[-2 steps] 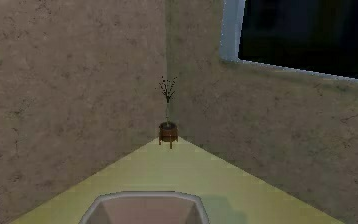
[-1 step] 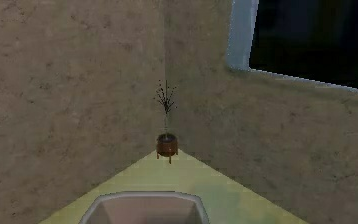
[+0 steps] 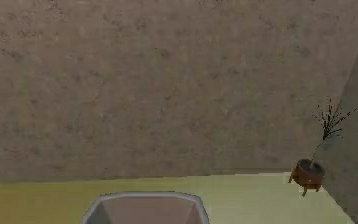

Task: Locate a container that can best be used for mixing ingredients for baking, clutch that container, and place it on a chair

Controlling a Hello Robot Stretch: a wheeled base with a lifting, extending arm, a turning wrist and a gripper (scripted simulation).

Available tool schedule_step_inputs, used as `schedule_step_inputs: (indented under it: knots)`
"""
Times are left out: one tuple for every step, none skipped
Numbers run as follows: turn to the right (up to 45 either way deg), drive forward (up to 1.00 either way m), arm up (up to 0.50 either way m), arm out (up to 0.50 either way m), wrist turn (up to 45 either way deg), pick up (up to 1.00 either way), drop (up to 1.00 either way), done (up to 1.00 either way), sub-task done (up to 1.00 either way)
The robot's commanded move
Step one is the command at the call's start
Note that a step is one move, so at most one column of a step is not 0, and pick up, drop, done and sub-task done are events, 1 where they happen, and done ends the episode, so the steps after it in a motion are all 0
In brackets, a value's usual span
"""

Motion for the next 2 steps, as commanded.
schedule_step_inputs:
  knots:
    - [-45.0,0.0,0.0,0.0,0.0,0.0,0.0,0.0,0.0]
    - [-3.0,0.0,0.0,0.0,0.0,0.0,0.0,0.0,0.0]
